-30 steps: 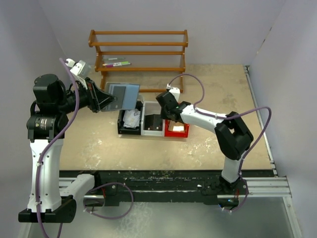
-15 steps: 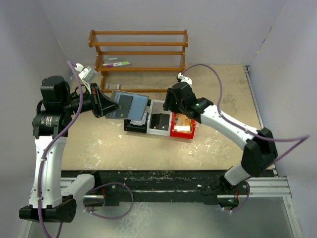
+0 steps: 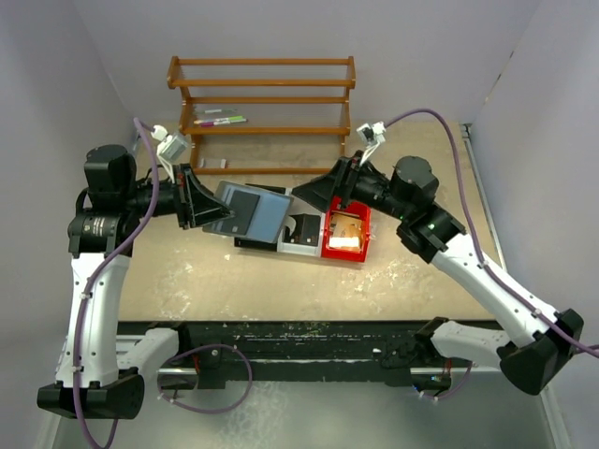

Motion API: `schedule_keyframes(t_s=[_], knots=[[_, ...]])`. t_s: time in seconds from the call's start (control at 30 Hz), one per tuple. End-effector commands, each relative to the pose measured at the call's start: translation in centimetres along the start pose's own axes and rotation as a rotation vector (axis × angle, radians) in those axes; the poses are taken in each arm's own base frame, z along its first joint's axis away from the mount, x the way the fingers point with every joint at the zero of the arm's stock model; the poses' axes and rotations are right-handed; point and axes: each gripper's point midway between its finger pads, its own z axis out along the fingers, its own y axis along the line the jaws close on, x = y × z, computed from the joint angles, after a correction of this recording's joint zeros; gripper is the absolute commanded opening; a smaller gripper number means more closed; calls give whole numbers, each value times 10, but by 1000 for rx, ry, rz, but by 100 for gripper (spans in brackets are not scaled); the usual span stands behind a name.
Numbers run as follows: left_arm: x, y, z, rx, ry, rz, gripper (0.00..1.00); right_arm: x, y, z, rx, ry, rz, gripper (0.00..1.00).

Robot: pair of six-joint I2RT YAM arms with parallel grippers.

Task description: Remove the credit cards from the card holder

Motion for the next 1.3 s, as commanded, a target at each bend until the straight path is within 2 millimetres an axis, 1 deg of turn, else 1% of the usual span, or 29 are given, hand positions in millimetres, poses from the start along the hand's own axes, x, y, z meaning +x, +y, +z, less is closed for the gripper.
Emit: schedule_keyframes(t_s=[0.0,0.1,0.2,0.27,0.33,0.4,0.47,0.57,0.7,0.77,0.87,0.9,0.93,1.0,1.03,1.07,1.13,1.27], knots=[[-3,-14,-1,76,-2,34,0,-15,63,8,-349,8,-30,90],[-2,-17,-1,99,3,15,0,-15,80,10,-440,2,-18,90],[-1,-17,0,110,5,6,0,-9,85,11,-466,22,-28,88],[-1,-17,0,114,6,2,0,-2,92,11,-503,38,-33,85],[-1,-17,0,117,8,-2,0,12,99,13,-548,94,-31,78],[-1,-17,0,120,9,-6,0,24,104,18,-580,143,-35,69],[-1,-17,0,120,9,-8,0,33,107,23,-595,176,-34,61],[-1,-16,0,116,8,-9,0,38,106,27,-597,196,-31,52],[0,-16,0,111,6,-8,0,40,104,30,-591,196,-17,45],[0,-16,0,111,6,-8,0,41,105,30,-599,199,-9,35],[0,-16,0,114,6,-6,0,46,107,25,-633,212,5,11],[0,-16,0,113,6,-7,5,49,106,22,-636,225,15,4],[0,-17,0,114,6,-5,15,51,105,21,-635,235,22,0],[0,-18,0,121,8,-4,32,51,105,19,-633,226,28,0],[1,-19,0,125,10,-7,38,51,105,18,-632,225,26,0],[1,-19,-1,127,11,-8,42,51,104,18,-631,226,25,0],[2,-20,-1,130,13,-7,45,53,102,17,-628,227,24,0],[3,-23,-2,140,15,8,46,54,99,18,-614,233,33,0]])
